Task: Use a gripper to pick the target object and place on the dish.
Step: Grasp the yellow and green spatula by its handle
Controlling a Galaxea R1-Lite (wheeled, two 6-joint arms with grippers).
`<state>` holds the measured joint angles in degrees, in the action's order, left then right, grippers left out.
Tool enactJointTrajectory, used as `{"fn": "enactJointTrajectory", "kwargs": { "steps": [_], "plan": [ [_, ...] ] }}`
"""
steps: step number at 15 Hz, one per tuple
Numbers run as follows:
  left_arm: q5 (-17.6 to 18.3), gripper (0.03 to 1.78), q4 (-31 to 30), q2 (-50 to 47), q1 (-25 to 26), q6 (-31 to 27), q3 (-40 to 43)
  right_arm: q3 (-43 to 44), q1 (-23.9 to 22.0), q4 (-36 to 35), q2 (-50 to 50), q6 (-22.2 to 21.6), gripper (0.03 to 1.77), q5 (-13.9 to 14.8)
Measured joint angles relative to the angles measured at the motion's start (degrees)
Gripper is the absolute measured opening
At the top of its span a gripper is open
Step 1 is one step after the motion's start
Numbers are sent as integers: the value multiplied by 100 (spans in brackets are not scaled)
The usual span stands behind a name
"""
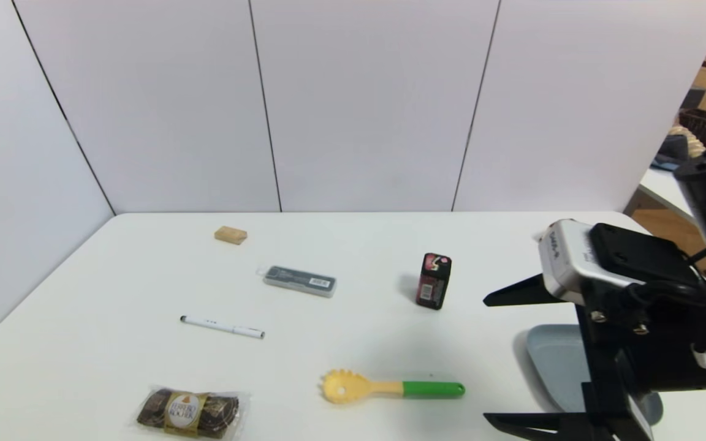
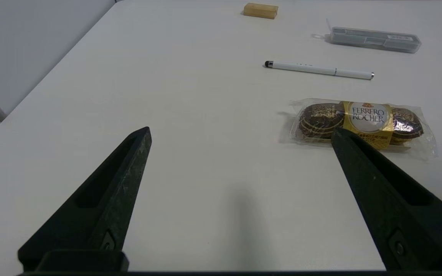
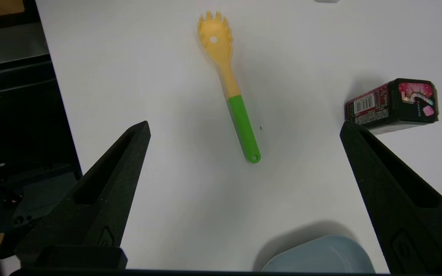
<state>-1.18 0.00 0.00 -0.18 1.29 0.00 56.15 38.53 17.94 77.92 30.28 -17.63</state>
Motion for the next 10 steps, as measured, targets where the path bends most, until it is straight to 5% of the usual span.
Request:
{"fn": "enactJointTrajectory", "kwargs": {
  "steps": [10],
  "plan": [
    [-2, 169, 0, 0, 0, 0, 0, 46, 173, -371, 1454, 34, 171, -62]
  ]
}}
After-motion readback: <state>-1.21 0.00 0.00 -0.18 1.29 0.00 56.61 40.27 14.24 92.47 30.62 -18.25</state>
